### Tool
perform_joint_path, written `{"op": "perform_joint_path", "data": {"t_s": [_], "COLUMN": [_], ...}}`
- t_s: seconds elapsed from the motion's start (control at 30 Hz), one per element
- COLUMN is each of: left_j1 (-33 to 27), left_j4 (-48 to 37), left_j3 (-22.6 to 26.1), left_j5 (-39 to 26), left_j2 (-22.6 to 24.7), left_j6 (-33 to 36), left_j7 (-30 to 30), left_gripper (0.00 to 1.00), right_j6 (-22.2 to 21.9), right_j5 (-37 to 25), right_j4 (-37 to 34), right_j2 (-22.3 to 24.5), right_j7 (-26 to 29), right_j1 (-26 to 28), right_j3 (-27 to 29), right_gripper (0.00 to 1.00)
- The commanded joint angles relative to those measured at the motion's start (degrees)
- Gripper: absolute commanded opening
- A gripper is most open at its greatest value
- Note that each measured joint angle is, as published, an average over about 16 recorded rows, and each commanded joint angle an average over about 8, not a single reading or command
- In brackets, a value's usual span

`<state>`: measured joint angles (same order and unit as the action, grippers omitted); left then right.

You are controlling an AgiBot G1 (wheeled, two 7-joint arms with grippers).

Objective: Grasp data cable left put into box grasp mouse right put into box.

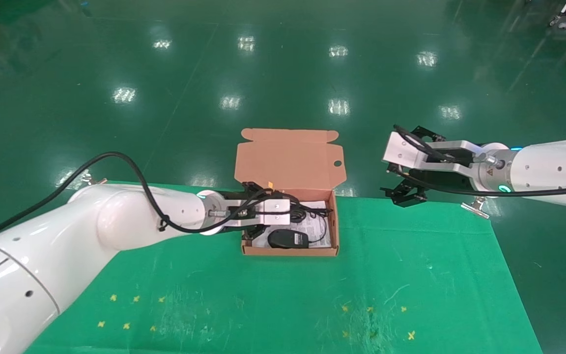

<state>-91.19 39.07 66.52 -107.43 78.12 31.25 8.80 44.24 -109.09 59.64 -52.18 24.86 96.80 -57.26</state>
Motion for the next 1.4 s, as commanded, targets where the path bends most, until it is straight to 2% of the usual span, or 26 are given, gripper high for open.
{"op": "perform_joint_path", "data": {"t_s": [0.03,0.23,0.37,0.53,1.4], "left_j1": [-0.1,-4.0,-5.7,-5.4,10.0], "left_j4": [1.1,0.9,-0.4,-0.2,15.0], "left_j3": [-0.2,-0.5,-0.3,-1.7,-23.1], "left_j5": [0.2,0.2,0.4,2.5,30.2], "left_j2": [-0.4,-0.1,-0.1,-1.3,-19.7], "left_j6": [-0.5,-8.7,-11.7,-11.2,17.6], "left_j7": [-0.1,-0.6,-0.6,-0.4,0.6], "left_gripper": [1.00,1.00,1.00,1.00,1.00], "right_j6": [-0.4,-4.6,-4.2,-2.4,16.9], "right_j5": [0.0,-1.5,-2.1,-0.6,29.2], "right_j4": [0.1,-6.0,-8.5,-9.1,1.0], "right_j2": [-0.1,-4.4,-5.9,-5.9,4.2], "right_j7": [0.1,-3.4,-5.5,-6.5,-9.9], "right_j1": [0.1,4.4,5.8,5.1,-12.6], "right_j3": [0.2,1.1,0.8,1.8,19.1], "right_gripper": [1.00,1.00,1.00,1.00,1.00]}}
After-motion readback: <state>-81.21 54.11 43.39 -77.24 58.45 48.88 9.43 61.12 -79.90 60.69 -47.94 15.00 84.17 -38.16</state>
